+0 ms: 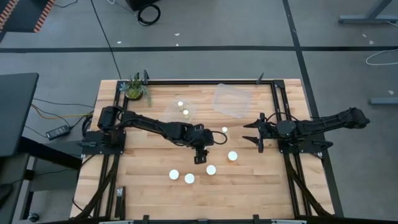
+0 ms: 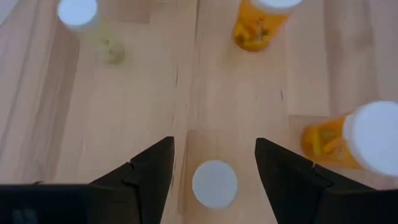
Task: Pick and place medicine bottles into bin by pill shape (circle, oval)
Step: Put the small orange pill bottle into the left transparent bin
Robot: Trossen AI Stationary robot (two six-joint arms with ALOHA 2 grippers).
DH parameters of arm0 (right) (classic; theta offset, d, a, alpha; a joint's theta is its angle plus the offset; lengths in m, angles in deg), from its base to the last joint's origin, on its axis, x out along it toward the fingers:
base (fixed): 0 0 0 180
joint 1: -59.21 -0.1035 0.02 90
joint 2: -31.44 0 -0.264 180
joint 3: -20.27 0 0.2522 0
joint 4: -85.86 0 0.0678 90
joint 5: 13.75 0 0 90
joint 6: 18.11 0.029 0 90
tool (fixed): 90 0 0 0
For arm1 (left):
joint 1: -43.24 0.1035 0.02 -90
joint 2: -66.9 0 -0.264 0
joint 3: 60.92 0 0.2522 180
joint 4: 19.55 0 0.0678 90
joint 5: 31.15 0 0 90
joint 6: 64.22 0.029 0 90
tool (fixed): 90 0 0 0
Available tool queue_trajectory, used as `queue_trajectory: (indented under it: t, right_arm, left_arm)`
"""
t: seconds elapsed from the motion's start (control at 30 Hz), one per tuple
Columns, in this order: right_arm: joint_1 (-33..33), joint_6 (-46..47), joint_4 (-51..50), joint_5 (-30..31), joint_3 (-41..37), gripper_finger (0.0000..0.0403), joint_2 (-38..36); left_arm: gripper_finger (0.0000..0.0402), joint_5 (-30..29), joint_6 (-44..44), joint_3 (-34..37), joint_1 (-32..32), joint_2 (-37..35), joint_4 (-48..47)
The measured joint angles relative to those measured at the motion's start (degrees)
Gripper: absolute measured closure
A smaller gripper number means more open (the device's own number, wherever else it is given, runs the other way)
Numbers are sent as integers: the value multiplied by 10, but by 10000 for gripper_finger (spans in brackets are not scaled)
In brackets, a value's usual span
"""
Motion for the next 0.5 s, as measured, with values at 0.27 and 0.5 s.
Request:
queue_trajectory:
  t: [0.27,0.5]
  right_arm:
    - [0,0,1,0,0,146,0]
    - [0,0,0,0,0,146,0]
  left_arm:
    - [185,5,-3,1,0,31,-17]
    - [213,5,-8,1,-2,34,-16]
